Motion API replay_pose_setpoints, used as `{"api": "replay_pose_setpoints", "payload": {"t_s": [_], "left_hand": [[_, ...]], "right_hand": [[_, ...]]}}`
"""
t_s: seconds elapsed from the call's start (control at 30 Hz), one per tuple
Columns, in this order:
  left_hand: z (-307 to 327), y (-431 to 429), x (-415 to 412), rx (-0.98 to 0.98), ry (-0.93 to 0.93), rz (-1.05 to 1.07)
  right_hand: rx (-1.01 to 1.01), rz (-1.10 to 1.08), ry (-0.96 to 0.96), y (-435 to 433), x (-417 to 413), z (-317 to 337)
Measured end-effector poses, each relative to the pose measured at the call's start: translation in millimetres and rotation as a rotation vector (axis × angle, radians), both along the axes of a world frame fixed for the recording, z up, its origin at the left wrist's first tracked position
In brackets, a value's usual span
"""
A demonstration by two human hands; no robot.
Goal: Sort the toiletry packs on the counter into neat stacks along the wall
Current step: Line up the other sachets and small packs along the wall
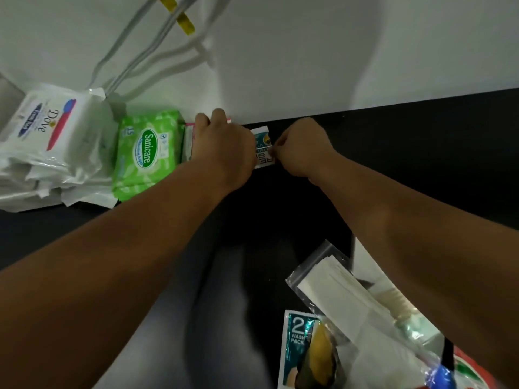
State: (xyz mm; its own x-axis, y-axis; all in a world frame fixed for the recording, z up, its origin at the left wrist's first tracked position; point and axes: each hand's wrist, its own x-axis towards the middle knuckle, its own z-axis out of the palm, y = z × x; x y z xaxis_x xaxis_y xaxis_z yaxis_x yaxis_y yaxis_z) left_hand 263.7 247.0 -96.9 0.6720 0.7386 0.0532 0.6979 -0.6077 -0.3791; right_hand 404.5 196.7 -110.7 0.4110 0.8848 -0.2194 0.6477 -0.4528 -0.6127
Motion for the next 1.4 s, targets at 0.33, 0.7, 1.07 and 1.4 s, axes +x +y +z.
{"api": "replay_pose_setpoints", "payload": {"t_s": [0.33, 0.7, 1.07, 1.4], "left_hand": [[-10, 4, -2, -0.050, -0.072, 0.017], [28, -110, -47, -0.226, -0.738, 0.072], [-8, -249, -88, -0.701, -0.630, 0.207], [4, -257, -80, -0.771, -0.446, 0.249]], "right_hand": [[0.034, 0.204, -0.271, -12, -6, 0], [0.077, 0.270, -0.149, -125, -30, 40], [-0.063, 0.530, -0.182, -242, -55, 27], [-0.086, 0.607, -0.318, -251, -59, 24]]}}
